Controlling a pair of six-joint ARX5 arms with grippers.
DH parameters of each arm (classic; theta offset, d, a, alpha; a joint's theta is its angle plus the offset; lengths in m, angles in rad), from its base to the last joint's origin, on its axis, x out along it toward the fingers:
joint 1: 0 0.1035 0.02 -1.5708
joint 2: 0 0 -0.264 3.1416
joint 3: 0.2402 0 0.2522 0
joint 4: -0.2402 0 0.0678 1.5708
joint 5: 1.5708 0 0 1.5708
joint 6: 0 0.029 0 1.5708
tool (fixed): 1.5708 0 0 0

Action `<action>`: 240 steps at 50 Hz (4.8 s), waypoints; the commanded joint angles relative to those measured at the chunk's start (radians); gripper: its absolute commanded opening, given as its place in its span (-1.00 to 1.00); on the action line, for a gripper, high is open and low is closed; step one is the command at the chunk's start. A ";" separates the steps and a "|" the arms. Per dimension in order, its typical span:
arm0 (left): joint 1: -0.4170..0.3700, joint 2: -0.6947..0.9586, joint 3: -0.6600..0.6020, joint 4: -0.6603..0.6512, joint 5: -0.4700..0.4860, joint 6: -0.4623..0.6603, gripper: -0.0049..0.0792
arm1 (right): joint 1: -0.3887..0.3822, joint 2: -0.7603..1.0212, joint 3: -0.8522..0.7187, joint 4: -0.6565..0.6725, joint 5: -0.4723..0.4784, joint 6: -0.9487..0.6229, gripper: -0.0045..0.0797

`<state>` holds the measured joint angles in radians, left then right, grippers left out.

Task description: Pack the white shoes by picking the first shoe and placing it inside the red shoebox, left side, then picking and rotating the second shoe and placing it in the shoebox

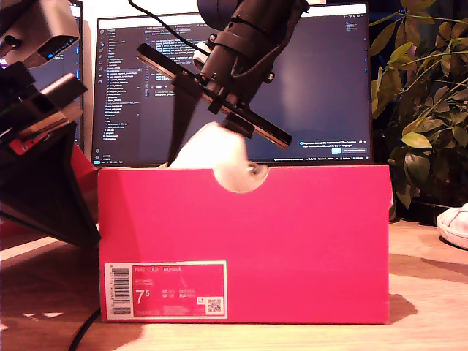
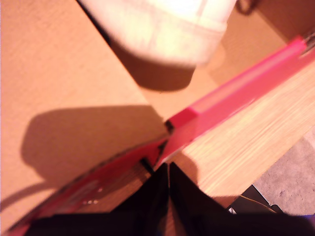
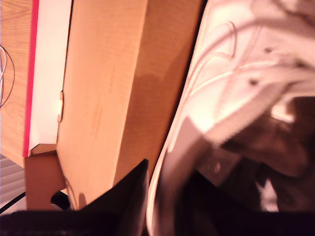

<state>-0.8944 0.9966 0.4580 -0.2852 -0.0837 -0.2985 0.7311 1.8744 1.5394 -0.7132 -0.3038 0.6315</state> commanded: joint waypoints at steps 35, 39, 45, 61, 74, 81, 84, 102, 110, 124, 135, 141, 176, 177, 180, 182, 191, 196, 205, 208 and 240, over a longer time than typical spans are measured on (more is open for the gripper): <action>-0.003 0.005 0.003 -0.005 -0.002 0.019 -0.93 | -0.010 -0.095 0.029 0.007 0.008 -0.082 -0.33; -0.003 0.005 0.003 -0.005 -0.002 0.019 -0.93 | -0.030 -0.136 0.029 -0.014 0.069 -0.118 -0.33; -0.003 0.005 0.003 -0.006 -0.002 0.019 -0.93 | -0.065 -0.202 0.029 -0.080 0.105 -0.192 -0.33; -0.003 0.005 0.003 -0.005 -0.002 0.023 -0.93 | -0.204 -0.257 0.029 -0.215 0.212 -0.078 -0.35; -0.003 0.005 0.003 -0.006 -0.002 0.031 -0.93 | -0.254 -0.257 0.029 -0.079 0.404 0.258 -0.35; -0.003 0.005 0.003 -0.007 0.012 0.038 -0.93 | -0.266 -0.257 0.029 -0.078 0.506 0.457 -0.35; -0.003 0.005 0.003 -0.009 0.019 0.039 -0.93 | -0.270 -0.257 0.029 -0.094 0.540 0.524 -0.34; -0.002 0.004 0.003 -0.014 0.021 0.098 -0.93 | -0.283 -0.257 0.029 -0.550 0.856 0.704 -0.34; -0.003 0.004 0.003 -0.011 0.025 0.098 -0.93 | -0.280 -0.257 0.029 -0.645 0.967 0.655 -0.35; -0.003 0.003 0.004 0.014 0.024 0.097 -0.93 | -0.280 -0.256 0.029 -0.618 0.933 0.647 -0.35; -0.003 0.003 0.004 0.022 0.024 0.098 -0.93 | -0.304 -0.251 0.029 -0.545 0.828 0.465 -0.34; -0.003 0.003 0.004 0.029 0.024 0.098 -0.93 | -0.299 -0.251 0.029 -0.559 0.825 0.420 -0.34; -0.002 0.003 0.004 0.021 0.024 0.087 -0.93 | -0.300 -0.251 0.029 -0.435 0.692 0.389 -0.34; -0.003 0.003 0.004 0.022 0.024 0.087 -0.93 | -0.299 -0.251 0.029 -0.435 0.689 0.389 -0.34; -0.003 0.003 0.004 0.022 0.024 0.087 -0.93 | -0.299 -0.251 0.029 -0.439 0.687 0.388 -0.34; -0.003 0.003 0.004 0.021 0.024 0.087 -0.93 | -0.299 -0.251 0.029 -0.442 0.687 0.390 -0.34; -0.002 0.003 0.004 0.021 0.024 0.087 -0.93 | -0.300 -0.251 0.029 -0.500 0.630 0.388 -0.34; -0.003 0.003 0.004 0.021 0.024 0.087 -0.93 | -0.301 -0.251 0.029 -0.541 0.617 0.393 -0.35; -0.002 0.003 0.004 0.021 0.024 0.087 -0.93 | -0.321 -0.251 0.029 -0.607 0.648 0.447 -0.32; -0.003 0.003 0.004 0.021 0.024 0.087 -0.93 | -0.335 -0.251 0.029 -0.625 0.651 0.489 -0.22; -0.003 0.003 0.004 0.021 0.024 0.087 -0.93 | -0.358 -0.396 -0.077 -0.654 0.602 0.858 0.20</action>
<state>-0.8944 0.9966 0.4580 -0.2684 -0.0612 -0.2066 0.3668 1.5455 1.5017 -1.3594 0.2913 1.4506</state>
